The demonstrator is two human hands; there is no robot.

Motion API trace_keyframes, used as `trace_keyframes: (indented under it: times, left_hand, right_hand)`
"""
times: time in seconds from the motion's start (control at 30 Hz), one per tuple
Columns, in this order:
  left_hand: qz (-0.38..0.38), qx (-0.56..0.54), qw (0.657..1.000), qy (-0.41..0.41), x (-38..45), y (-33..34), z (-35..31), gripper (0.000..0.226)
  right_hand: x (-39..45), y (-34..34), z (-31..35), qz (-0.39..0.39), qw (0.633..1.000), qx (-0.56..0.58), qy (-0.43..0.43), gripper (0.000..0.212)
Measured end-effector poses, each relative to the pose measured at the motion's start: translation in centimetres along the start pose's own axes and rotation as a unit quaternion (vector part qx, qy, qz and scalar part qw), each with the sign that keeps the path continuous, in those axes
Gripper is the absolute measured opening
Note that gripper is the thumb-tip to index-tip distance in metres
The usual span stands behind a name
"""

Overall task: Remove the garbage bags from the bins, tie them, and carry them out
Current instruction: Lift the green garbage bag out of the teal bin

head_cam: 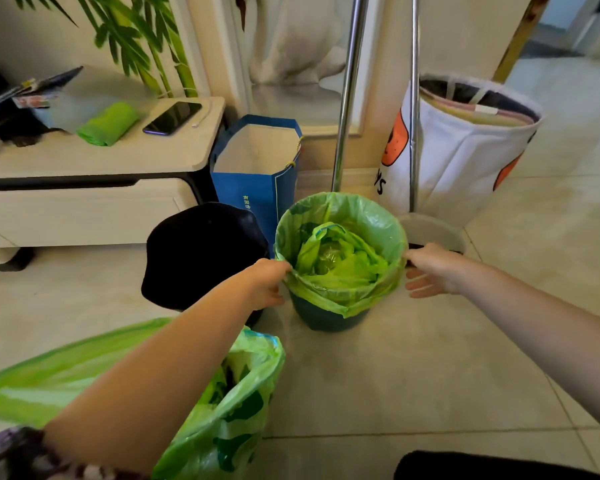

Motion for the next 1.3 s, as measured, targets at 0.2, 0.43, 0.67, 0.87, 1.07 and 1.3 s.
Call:
trace_keyframes:
  times: [0.2,0.43,0.67,0.87,1.07,1.3]
  left_hand:
    - [-0.014,-0.157,0.987,-0.029,1.9,1.5,0.4,0.017]
    - [0.006,-0.172,0.980,-0.102,1.3,0.9,0.5,0.030]
    - [-0.103,-0.080,0.991,0.018,0.9,-1.5,-3.4,0.029]
    - [-0.173,-0.065,0.972,0.148,-0.4,-3.2,-6.3,0.021]
    - [-0.233,-0.033,0.946,0.222,-2.6,-6.4,-8.8,0.017]
    - [-0.235,-0.060,0.929,0.280,-4.9,-7.9,-11.6,0.009]
  right_hand:
    - [2.2,1.7,-0.5,0.058,0.991,0.114,0.037,0.021]
    - [2.3,1.0,-0.3,0.047,0.969,0.232,0.065,0.009]
    - [2.2,-0.4,3.2,0.000,0.949,0.314,-0.018,0.024]
    - [0.6,-2.1,5.4,-0.031,0.942,0.314,-0.115,0.024]
    - [-0.3,-3.9,6.2,-0.062,0.930,0.345,-0.112,0.031]
    - [-2.8,-5.8,9.9,-0.096,0.912,0.355,-0.182,0.030]
Point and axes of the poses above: each hand's wrist, its own x-axis towards the middle knuckle, its own y-axis out of the palm, z = x × y, the point moved 8 cm from there along x, towards the middle knuckle, and after that the axes turned 3 degrees about -z, right-handed, at the moved point
